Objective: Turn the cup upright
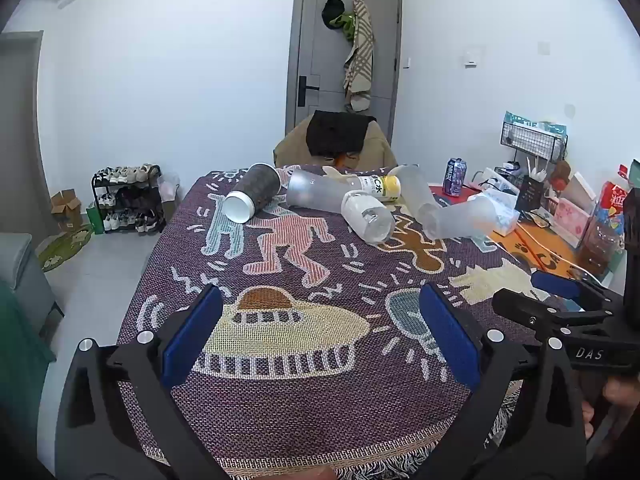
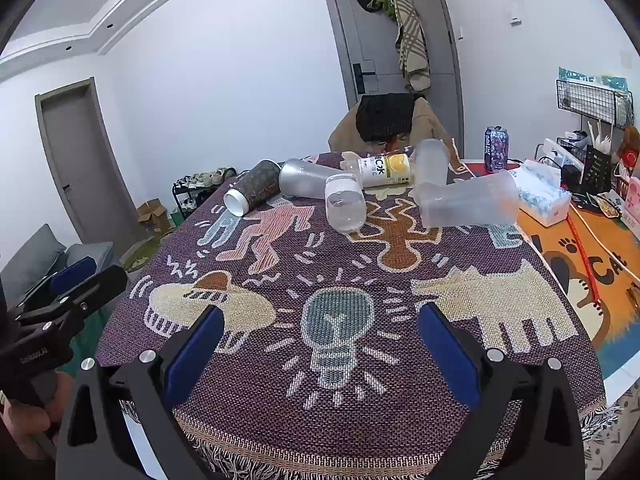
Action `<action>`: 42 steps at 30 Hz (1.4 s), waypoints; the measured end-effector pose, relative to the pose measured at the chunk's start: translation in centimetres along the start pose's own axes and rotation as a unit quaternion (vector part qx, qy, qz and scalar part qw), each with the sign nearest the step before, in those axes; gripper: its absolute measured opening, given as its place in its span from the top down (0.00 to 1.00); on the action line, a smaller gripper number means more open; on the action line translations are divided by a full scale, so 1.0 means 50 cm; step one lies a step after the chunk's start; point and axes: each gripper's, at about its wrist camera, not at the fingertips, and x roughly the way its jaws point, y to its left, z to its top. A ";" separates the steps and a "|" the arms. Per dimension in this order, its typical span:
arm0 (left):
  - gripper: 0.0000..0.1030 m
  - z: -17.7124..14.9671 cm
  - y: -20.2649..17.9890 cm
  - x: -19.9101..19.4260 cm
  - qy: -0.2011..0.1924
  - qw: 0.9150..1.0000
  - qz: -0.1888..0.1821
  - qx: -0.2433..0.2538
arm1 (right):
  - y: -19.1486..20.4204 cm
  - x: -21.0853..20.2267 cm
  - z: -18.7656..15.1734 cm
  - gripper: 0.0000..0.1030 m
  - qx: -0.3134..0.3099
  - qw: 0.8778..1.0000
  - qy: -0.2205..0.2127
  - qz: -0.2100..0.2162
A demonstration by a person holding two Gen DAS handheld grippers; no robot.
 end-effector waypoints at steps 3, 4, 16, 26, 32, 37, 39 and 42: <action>0.05 0.000 0.000 0.000 0.000 1.000 0.000 0.001 | -0.001 0.001 -0.002 0.07 0.001 1.000 0.000 0.001; 0.05 0.000 0.000 0.000 0.000 1.000 0.000 0.000 | -0.001 0.001 -0.003 0.07 0.001 1.000 0.000 0.001; 0.05 0.000 0.000 0.000 0.000 1.000 0.000 0.001 | -0.003 0.000 -0.006 0.07 0.001 1.000 0.000 0.001; 0.05 0.000 -0.001 0.000 0.000 1.000 0.000 0.001 | -0.002 0.001 -0.007 0.07 0.001 1.000 -0.001 0.001; 0.05 0.000 -0.001 -0.001 0.000 1.000 -0.001 0.002 | 0.001 0.000 -0.005 0.07 0.002 1.000 -0.001 0.000; 0.05 0.002 -0.001 -0.007 -0.001 1.000 -0.003 0.002 | 0.003 -0.005 -0.002 0.07 0.001 1.000 -0.001 0.000; 0.05 0.002 -0.001 -0.007 0.000 1.000 -0.002 0.001 | 0.004 -0.009 0.000 0.07 -0.001 1.000 -0.002 -0.001; 0.05 0.002 -0.002 0.000 -0.002 1.000 -0.003 0.000 | 0.002 -0.007 0.003 0.07 -0.002 1.000 -0.003 -0.003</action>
